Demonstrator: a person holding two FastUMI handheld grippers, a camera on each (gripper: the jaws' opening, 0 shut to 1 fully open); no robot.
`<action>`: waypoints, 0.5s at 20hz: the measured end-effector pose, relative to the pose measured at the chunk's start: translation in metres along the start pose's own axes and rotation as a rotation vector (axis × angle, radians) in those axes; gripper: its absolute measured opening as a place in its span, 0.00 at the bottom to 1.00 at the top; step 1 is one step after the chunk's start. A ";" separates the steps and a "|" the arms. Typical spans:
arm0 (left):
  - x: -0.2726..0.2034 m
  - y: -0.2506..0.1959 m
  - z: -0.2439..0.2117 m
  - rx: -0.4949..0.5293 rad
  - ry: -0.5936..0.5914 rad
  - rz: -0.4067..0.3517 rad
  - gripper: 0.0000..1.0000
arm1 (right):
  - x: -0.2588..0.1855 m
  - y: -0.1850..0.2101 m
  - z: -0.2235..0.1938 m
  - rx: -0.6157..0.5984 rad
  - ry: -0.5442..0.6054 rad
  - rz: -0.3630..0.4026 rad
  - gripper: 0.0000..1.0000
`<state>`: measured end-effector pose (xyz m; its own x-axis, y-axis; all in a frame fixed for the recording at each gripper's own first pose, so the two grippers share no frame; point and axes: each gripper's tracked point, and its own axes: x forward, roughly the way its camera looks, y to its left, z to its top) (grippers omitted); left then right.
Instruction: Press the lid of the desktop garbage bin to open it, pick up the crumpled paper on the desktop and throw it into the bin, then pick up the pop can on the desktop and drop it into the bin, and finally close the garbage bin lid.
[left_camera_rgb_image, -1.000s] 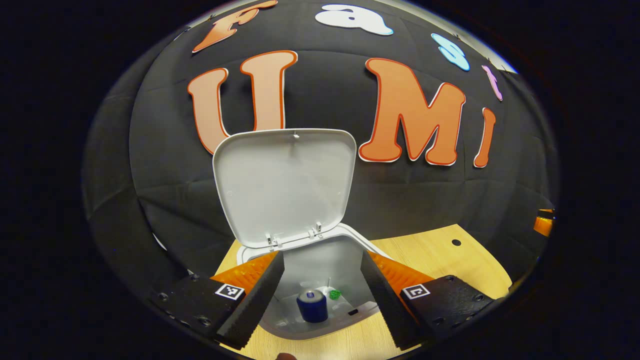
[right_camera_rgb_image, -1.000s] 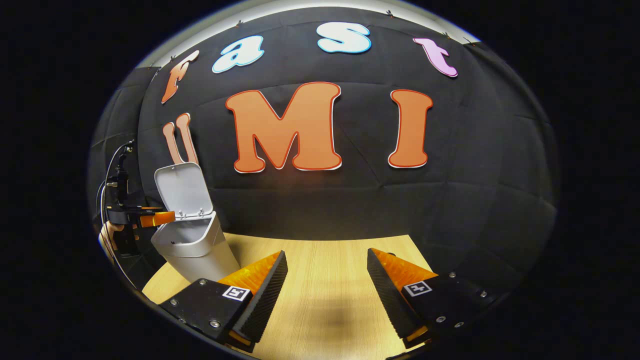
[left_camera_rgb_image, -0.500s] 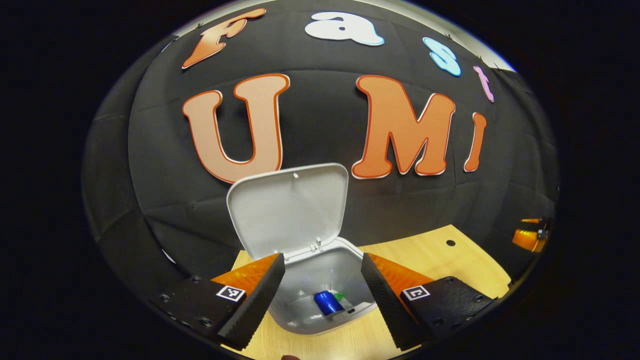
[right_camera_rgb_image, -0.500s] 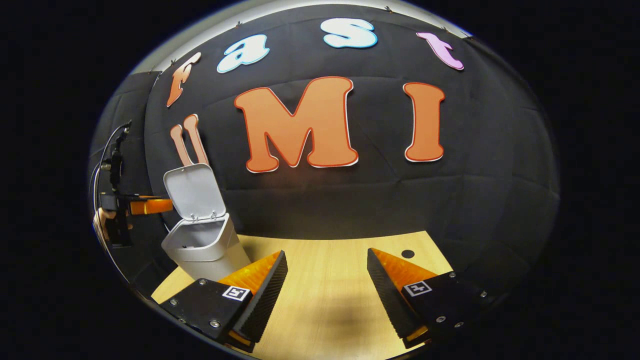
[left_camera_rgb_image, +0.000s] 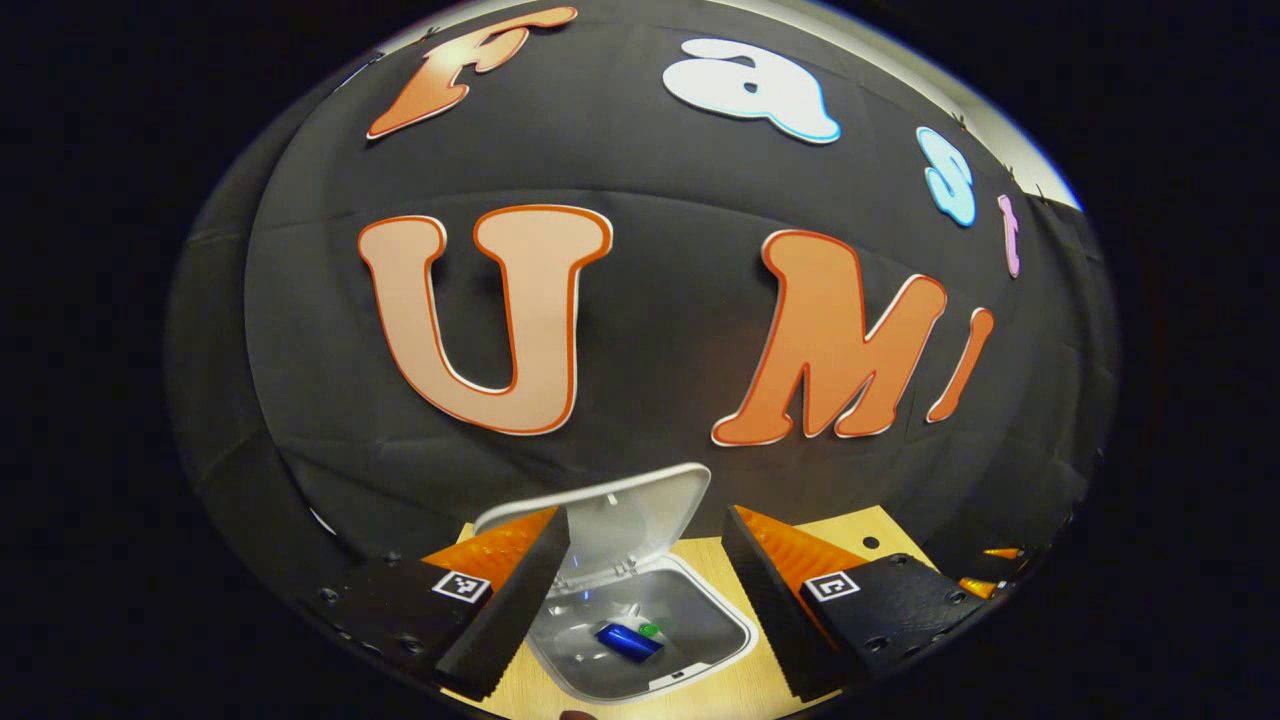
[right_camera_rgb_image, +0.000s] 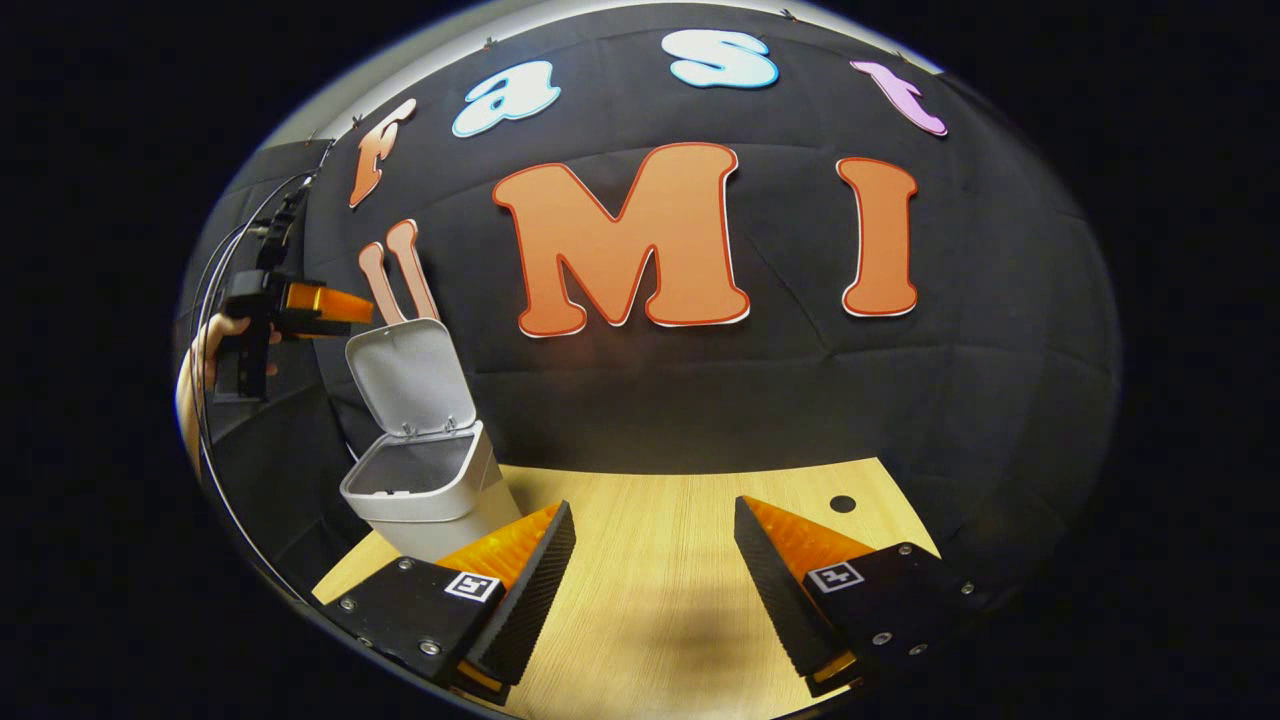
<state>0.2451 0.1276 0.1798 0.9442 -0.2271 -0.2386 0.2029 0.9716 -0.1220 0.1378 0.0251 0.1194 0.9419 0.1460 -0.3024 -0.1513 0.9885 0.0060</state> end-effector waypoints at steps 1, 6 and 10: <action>0.006 0.005 0.011 0.015 -0.001 0.009 0.98 | 0.001 -0.002 0.001 0.001 0.002 -0.004 0.96; 0.040 0.025 0.022 0.036 0.079 0.026 0.97 | 0.000 -0.010 -0.001 0.005 0.010 -0.021 0.96; 0.066 0.047 0.011 0.086 0.148 0.084 0.97 | 0.000 -0.013 -0.005 -0.009 0.029 -0.028 0.96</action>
<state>0.3197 0.1590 0.1692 0.9116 -0.1457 -0.3844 0.1518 0.9883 -0.0146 0.1386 0.0118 0.1140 0.9368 0.1166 -0.3298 -0.1273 0.9918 -0.0112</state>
